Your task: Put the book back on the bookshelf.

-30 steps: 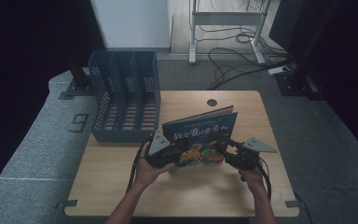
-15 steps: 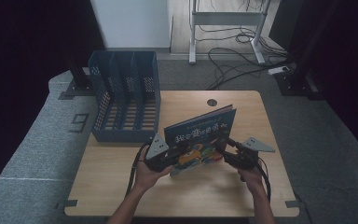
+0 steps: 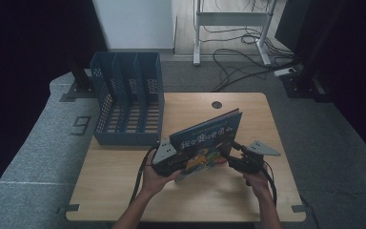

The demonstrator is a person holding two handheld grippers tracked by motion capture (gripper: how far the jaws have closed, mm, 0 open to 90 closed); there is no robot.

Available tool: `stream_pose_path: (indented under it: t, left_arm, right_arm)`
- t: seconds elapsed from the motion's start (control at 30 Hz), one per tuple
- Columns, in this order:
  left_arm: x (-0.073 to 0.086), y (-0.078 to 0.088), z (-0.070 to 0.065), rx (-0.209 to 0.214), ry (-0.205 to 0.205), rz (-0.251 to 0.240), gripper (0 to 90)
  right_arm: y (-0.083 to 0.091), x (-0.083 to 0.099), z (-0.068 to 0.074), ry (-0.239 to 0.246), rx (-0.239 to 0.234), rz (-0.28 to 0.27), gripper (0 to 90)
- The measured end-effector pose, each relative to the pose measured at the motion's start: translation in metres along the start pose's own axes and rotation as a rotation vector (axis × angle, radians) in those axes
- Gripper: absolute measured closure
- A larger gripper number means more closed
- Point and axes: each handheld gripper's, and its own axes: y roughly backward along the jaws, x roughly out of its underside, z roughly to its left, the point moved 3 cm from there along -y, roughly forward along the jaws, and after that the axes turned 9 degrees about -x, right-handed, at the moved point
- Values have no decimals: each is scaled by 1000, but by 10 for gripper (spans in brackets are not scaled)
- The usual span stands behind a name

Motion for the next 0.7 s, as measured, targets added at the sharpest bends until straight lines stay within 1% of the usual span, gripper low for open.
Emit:
stream_pose_path:
  t: [0.07,0.1,0.23,0.33,0.43,0.57,0.63,0.7]
  left_arm:
    - [0,1,-2,17,-1,-1,652]
    - [0,1,-2,19,-5,-2,671]
    - [1,2,-5,24,-13,-13,701]
    - [1,1,-6,17,0,-27,680]
    - [1,0,-7,9,6,-40,668]
    - [0,1,-6,9,4,-55,680]
    - [-1,3,-7,8,9,-69,691]
    - [-3,6,-7,3,17,-93,698]
  right_arm:
    - [0,0,0,0,-2,3,373]
    - [0,0,0,0,2,0,371]
    - [-1,1,2,11,6,6,340]
    - [-1,1,2,7,4,8,338]
    - [-2,1,3,19,14,11,338]
    - [-3,2,4,21,21,9,334]
    - [-4,2,5,21,21,6,333]
    - [-6,2,7,28,15,8,333]
